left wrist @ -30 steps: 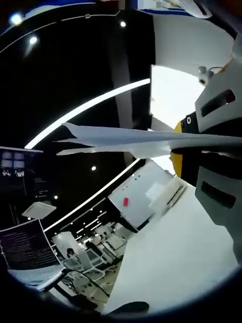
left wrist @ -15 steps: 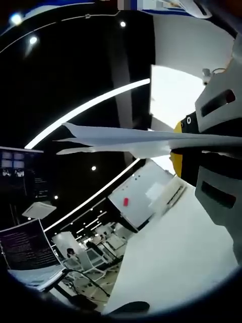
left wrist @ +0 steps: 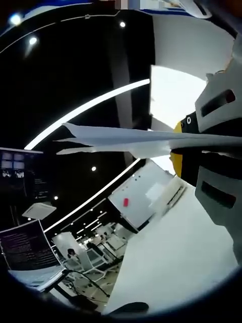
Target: Organize the stack of printing papers by aligning and flattening the scattered papers on the table
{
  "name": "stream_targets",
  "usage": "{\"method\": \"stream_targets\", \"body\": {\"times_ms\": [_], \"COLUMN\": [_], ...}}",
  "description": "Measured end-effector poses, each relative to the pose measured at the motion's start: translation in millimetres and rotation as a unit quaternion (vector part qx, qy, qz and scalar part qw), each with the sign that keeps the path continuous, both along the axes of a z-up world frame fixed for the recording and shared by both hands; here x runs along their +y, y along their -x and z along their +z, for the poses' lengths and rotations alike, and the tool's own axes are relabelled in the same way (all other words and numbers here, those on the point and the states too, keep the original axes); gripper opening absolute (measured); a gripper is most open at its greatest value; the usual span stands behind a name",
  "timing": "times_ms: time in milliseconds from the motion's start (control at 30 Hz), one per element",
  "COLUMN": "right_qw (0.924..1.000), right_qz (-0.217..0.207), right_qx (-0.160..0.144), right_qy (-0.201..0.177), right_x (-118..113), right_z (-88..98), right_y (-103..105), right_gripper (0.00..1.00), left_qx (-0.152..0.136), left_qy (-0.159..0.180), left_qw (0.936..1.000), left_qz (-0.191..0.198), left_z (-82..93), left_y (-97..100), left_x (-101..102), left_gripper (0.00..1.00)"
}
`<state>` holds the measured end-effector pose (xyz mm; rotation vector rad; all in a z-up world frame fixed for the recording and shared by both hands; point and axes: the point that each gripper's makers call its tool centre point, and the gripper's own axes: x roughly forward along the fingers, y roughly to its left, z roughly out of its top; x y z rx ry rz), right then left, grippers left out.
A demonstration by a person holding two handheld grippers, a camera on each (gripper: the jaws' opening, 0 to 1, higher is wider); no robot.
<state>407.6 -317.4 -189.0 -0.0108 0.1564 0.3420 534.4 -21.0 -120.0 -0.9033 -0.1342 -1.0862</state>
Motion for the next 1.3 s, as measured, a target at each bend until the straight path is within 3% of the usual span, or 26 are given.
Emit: {"method": "stream_targets", "body": {"times_ms": [400,567,667,1300], "right_qw": [0.9997,0.9975,0.9969,0.995], "right_qz": [-0.018,-0.041,-0.042,-0.089], "right_qx": [0.014,0.018,0.026,0.03], "right_qy": [-0.004,0.054,0.061,0.035], "right_x": [-12,-26,-29,-63], "right_z": [-16.6,-32.8,-42.3,-76.8], "right_y": [-10,-20,-24,-39], "right_gripper": [0.88,0.9,0.9,0.89], "left_qx": [0.001,0.002,0.001,0.001], "left_qy": [0.001,0.001,0.001,0.002], "left_qw": [1.0,1.0,1.0,1.0], "left_qz": [-0.001,-0.001,-0.001,-0.003], "left_z": [-0.3,-1.1,-0.4,-0.3], "left_y": [0.0,-0.9,-1.1,-1.1], "left_x": [2,2,3,0], "left_gripper": [0.06,0.06,0.06,0.06]}}
